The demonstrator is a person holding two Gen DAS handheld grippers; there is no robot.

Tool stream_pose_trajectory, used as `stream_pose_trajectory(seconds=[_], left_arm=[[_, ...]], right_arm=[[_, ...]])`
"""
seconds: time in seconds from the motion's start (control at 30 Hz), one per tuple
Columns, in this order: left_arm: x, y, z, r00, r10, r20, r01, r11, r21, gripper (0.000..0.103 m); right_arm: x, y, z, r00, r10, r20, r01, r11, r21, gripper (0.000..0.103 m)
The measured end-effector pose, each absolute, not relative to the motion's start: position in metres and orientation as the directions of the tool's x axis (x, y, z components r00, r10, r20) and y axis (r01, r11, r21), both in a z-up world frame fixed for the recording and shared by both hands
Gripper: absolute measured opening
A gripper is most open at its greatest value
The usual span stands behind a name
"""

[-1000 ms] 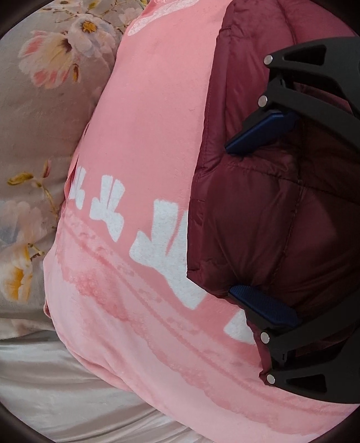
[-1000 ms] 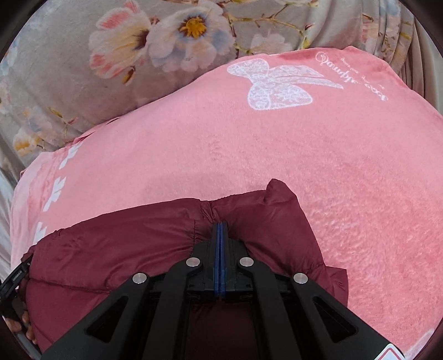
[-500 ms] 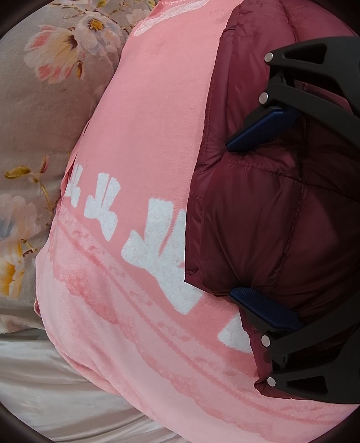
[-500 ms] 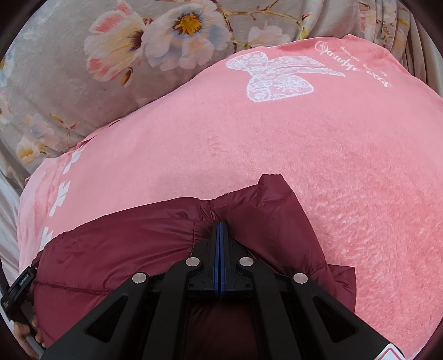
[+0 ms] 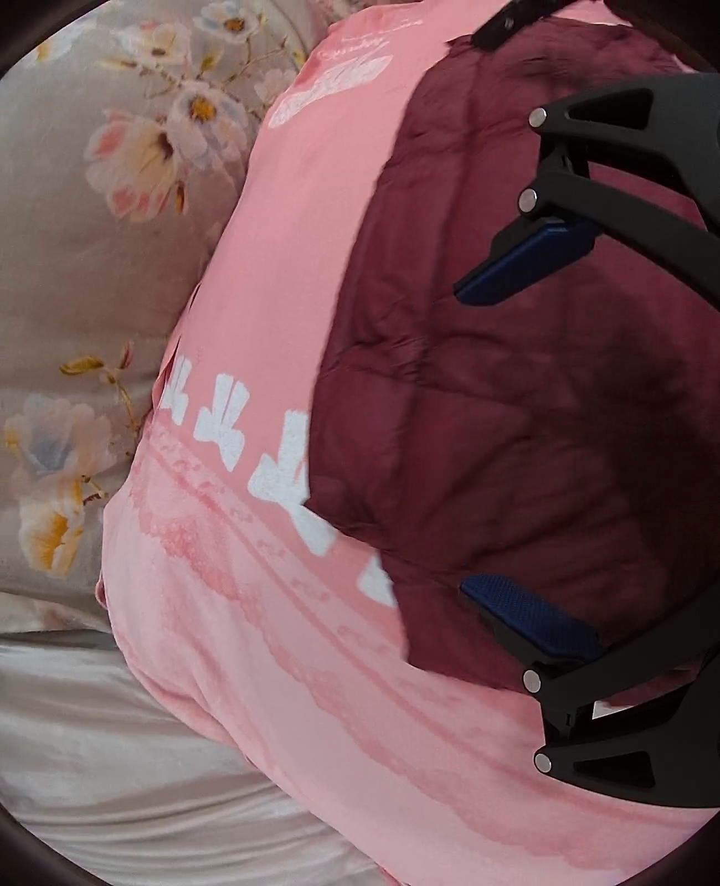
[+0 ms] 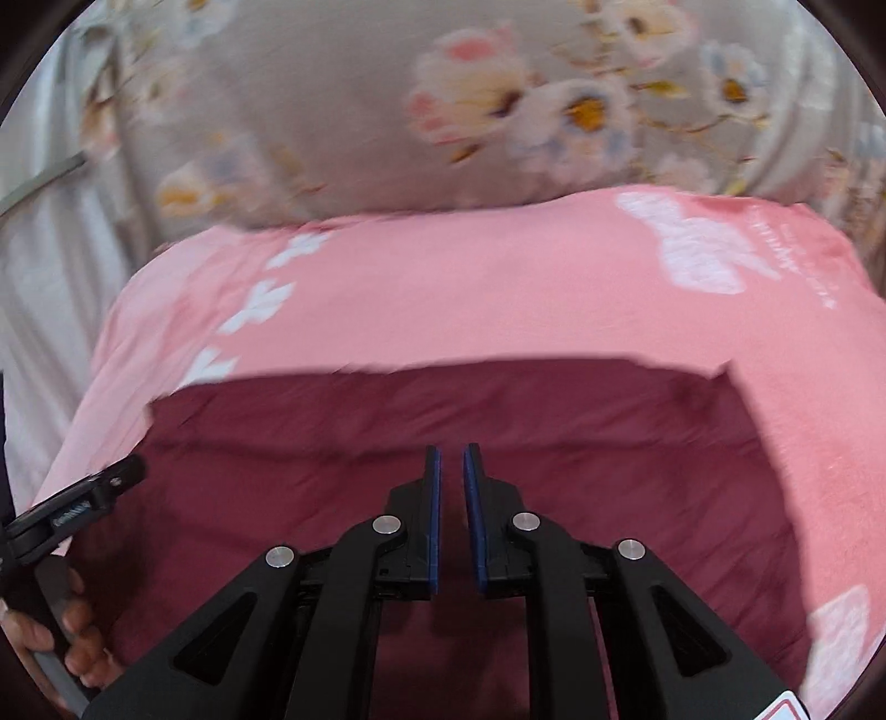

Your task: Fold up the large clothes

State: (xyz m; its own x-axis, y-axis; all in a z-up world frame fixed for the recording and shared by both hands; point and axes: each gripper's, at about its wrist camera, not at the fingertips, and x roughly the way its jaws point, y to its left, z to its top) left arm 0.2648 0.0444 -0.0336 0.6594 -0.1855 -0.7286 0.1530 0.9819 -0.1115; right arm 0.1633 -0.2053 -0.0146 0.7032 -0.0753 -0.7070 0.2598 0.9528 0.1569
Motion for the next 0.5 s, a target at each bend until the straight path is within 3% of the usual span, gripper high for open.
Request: stream_pose_trajectory(seconds=[0.37,0.5], left_arm=[[0.189,0.104,-0.037,0.652,-0.175,-0.737,0.09,0.984,-0.155,0.095],[0.176,0.146,-0.047,0.625,-0.198,-0.755,0.012,0.969,-0.245,0.096]], right_arm=[[0.164,-0.15,-0.069,0.673,-0.045,-0.739,0.2,0.972,0.123,0.013],[0.165,-0.155,-0.07,0.669,-0.023,-0.743,0.198,0.969,0.148,0.012]])
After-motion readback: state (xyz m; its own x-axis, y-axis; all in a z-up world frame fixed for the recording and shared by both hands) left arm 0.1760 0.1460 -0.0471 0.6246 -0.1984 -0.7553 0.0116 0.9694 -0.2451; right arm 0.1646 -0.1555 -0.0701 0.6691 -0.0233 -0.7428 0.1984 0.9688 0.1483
